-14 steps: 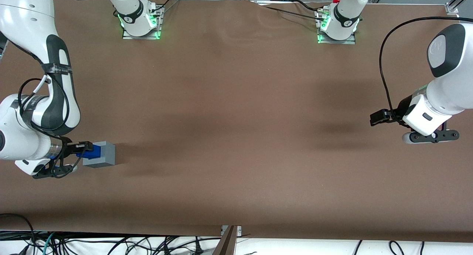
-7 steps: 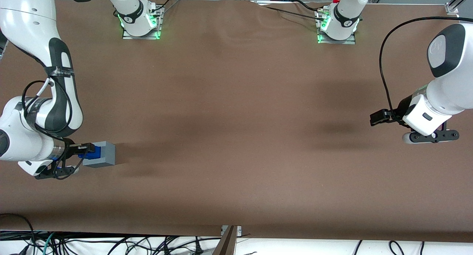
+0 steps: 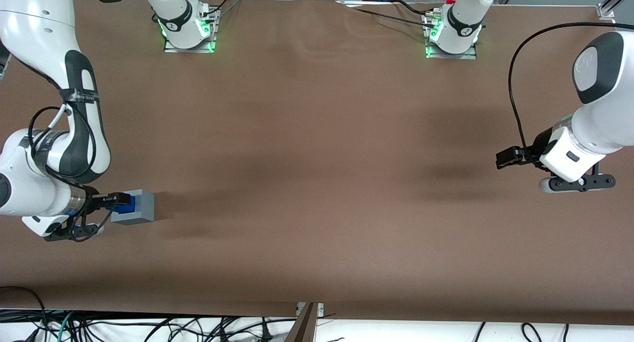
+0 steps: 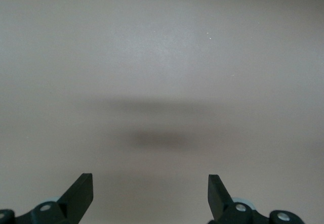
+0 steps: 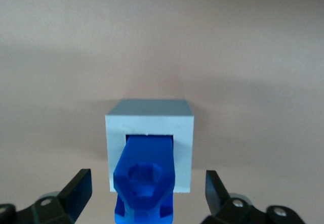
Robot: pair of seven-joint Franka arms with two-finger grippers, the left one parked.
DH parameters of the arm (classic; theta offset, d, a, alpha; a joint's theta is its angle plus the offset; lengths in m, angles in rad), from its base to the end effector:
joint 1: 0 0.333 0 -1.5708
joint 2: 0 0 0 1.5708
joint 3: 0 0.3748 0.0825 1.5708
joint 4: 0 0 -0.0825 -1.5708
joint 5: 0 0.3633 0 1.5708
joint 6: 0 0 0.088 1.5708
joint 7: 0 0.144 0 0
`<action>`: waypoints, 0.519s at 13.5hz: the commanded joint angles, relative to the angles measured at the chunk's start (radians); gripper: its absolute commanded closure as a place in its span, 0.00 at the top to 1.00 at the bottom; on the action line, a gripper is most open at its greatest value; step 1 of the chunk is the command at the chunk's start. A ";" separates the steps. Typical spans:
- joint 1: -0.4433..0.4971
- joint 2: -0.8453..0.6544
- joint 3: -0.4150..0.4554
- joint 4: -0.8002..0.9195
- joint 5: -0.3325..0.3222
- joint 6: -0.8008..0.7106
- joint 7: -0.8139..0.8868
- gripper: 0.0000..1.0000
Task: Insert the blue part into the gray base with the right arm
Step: 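Lower the blue part into the socket and open the right gripper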
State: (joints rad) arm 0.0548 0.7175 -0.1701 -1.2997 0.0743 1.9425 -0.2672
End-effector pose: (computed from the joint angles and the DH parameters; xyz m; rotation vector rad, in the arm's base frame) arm 0.7476 -0.0477 0.3333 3.0982 0.2488 -0.1121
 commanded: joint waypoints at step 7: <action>0.025 -0.222 0.005 0.027 0.111 -0.191 0.006 1.00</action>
State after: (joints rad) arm 0.0633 0.5454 -0.1648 -1.2435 0.1639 1.7943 -0.2672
